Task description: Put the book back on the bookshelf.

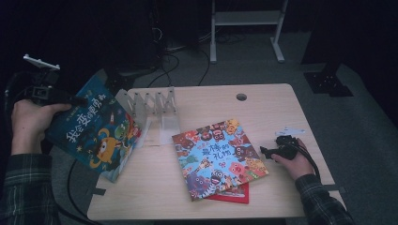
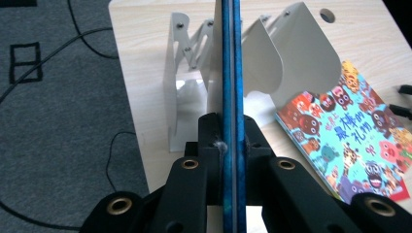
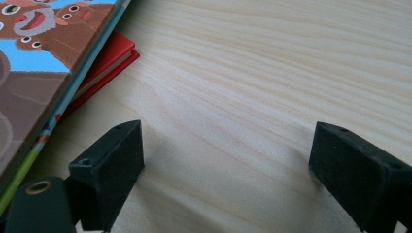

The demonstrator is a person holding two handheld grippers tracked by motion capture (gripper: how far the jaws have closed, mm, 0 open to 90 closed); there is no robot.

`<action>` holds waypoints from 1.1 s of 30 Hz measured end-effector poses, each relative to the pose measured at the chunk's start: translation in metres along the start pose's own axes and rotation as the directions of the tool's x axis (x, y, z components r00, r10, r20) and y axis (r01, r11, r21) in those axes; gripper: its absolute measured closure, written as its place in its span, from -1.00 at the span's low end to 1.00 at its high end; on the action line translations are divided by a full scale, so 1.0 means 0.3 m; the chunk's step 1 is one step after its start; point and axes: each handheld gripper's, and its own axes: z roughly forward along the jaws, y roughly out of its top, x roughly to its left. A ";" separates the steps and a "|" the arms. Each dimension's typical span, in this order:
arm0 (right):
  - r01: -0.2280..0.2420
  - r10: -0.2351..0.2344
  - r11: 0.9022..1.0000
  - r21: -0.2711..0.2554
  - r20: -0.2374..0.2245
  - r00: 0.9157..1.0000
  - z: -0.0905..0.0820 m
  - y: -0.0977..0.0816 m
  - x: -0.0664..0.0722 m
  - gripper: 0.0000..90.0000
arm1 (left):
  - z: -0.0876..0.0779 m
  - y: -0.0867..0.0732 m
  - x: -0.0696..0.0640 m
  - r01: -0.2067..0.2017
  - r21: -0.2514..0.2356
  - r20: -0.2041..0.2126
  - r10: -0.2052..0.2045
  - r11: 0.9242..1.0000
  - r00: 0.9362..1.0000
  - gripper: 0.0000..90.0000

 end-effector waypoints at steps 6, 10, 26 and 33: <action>0.000 0.000 1.000 0.000 0.000 1.000 0.000 0.000 0.000 -0.75 | 0.027 0.044 0.006 0.010 -0.009 -0.017 -0.011 1.000 1.000 0.83; 0.000 0.000 1.000 0.000 0.000 1.000 0.000 0.000 0.000 -0.75 | 0.050 0.076 0.014 0.019 -0.008 -0.020 -0.019 1.000 1.000 0.83; 0.000 0.000 1.000 0.001 0.000 1.000 0.000 0.000 0.000 -0.75 | 0.097 0.163 0.043 0.058 -0.020 -0.056 -0.059 0.998 0.997 0.83; 0.001 -0.001 1.000 0.000 0.000 1.000 0.000 0.000 0.000 -0.75 | 0.122 0.171 0.067 0.074 -0.018 -0.060 -0.075 0.997 0.995 0.82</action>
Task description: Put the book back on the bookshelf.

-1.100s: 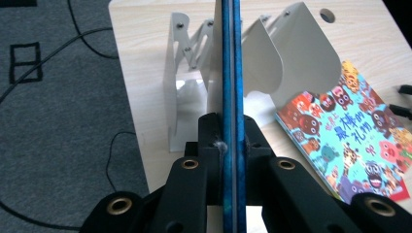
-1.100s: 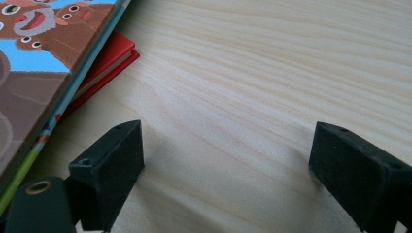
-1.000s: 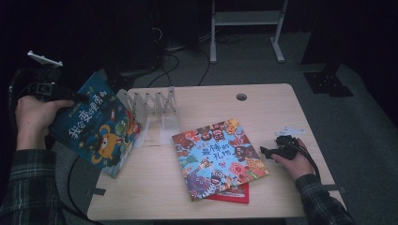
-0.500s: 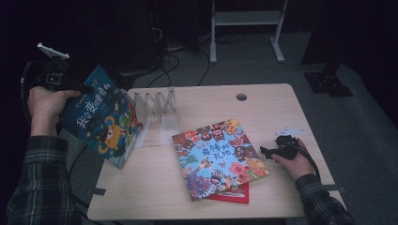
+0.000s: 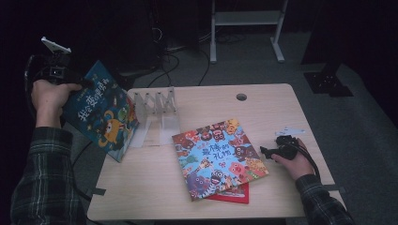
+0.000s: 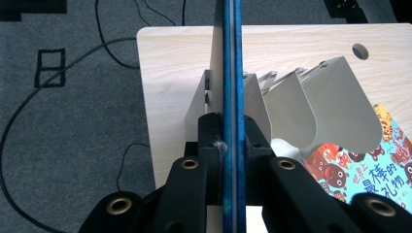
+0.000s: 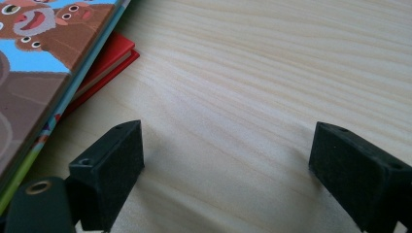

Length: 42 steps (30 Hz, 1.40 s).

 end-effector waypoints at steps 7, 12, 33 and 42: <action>0.001 -0.001 1.000 0.000 0.001 1.000 0.000 0.000 0.000 -0.75 | 0.020 0.002 0.022 0.000 0.001 0.015 -0.001 1.000 1.000 0.79; -0.001 0.001 1.000 0.000 0.000 1.000 0.000 0.000 0.000 -0.75 | -0.013 -0.003 0.030 -0.013 -0.082 0.032 0.015 0.997 0.999 0.65; -0.002 0.002 1.000 0.000 0.002 1.000 0.000 0.000 0.000 -0.75 | -0.135 -0.053 -0.013 -0.078 -0.204 -0.003 0.080 0.976 0.997 0.62; -0.002 0.002 1.000 0.000 0.001 1.000 0.000 0.000 0.000 -0.75 | -0.122 -0.097 -0.054 -0.105 -0.197 0.024 0.112 0.975 0.993 0.76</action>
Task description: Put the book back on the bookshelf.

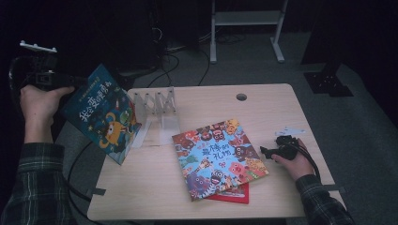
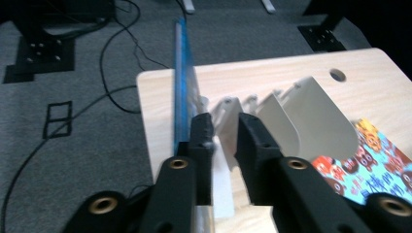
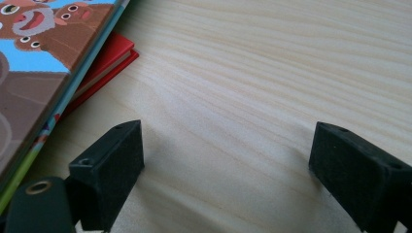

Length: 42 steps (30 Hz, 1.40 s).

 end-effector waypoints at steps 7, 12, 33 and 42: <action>-0.001 0.001 1.000 -0.001 0.000 1.000 0.000 0.000 0.000 -0.75 | 0.018 -0.045 -0.060 -0.022 0.036 0.049 0.020 0.999 0.999 0.99; 0.000 0.000 1.000 0.000 0.000 1.000 0.000 0.000 0.000 -0.75 | 0.050 -0.089 -0.115 -0.083 0.103 0.066 0.077 0.991 0.995 0.99; -0.003 0.003 1.000 0.001 0.000 1.000 0.000 0.000 0.001 -0.75 | 0.285 -0.300 -0.284 -0.185 0.304 0.137 0.150 0.935 0.979 0.99; -0.003 0.003 1.000 0.001 0.000 1.000 0.000 0.000 0.001 -0.74 | 0.407 -0.426 -0.353 -0.206 0.356 0.181 0.149 0.912 0.972 0.99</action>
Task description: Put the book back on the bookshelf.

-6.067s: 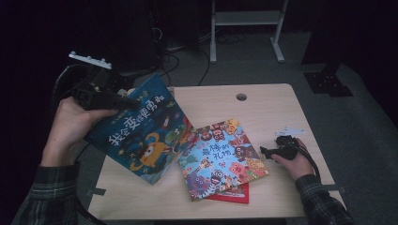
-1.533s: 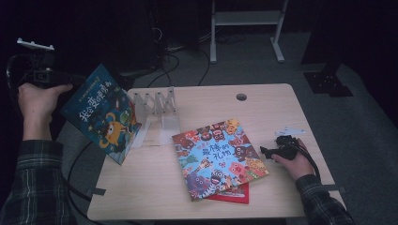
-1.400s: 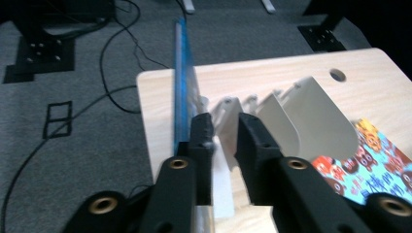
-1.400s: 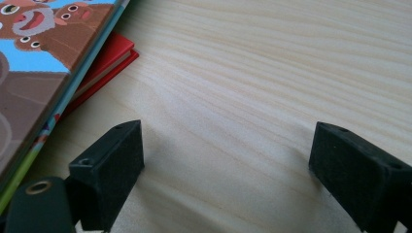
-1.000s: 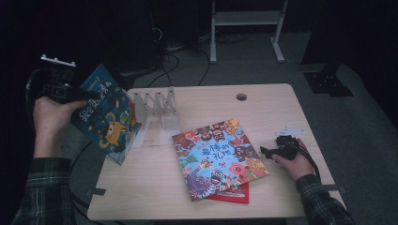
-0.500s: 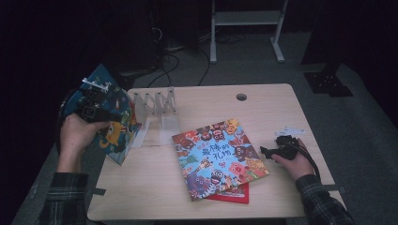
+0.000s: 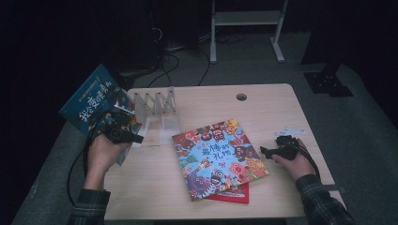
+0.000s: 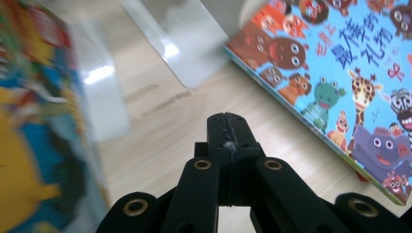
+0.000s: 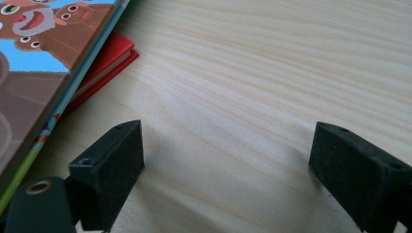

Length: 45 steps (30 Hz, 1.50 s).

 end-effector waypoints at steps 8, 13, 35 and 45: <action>-0.003 0.003 1.000 0.002 0.002 1.000 -0.002 -0.001 0.002 -0.74 | 0.121 -0.026 -0.058 -0.021 0.039 -0.004 0.021 0.999 1.000 0.91; -0.003 0.003 1.000 0.001 0.003 1.000 -0.003 -0.002 0.003 -0.73 | 0.162 -0.040 -0.091 -0.045 0.011 -0.026 0.045 0.999 0.999 0.59; -0.088 0.085 0.996 -0.022 -0.097 0.992 -0.156 -0.010 0.048 -0.12 | 0.269 -0.098 -0.115 -0.142 -0.071 -0.065 0.137 0.987 0.988 -0.21; -0.060 0.056 0.998 -0.018 -0.172 0.984 -0.203 -0.036 0.134 -0.16 | 0.292 -0.065 -0.120 -0.150 -0.118 -0.046 0.146 0.982 0.988 -0.21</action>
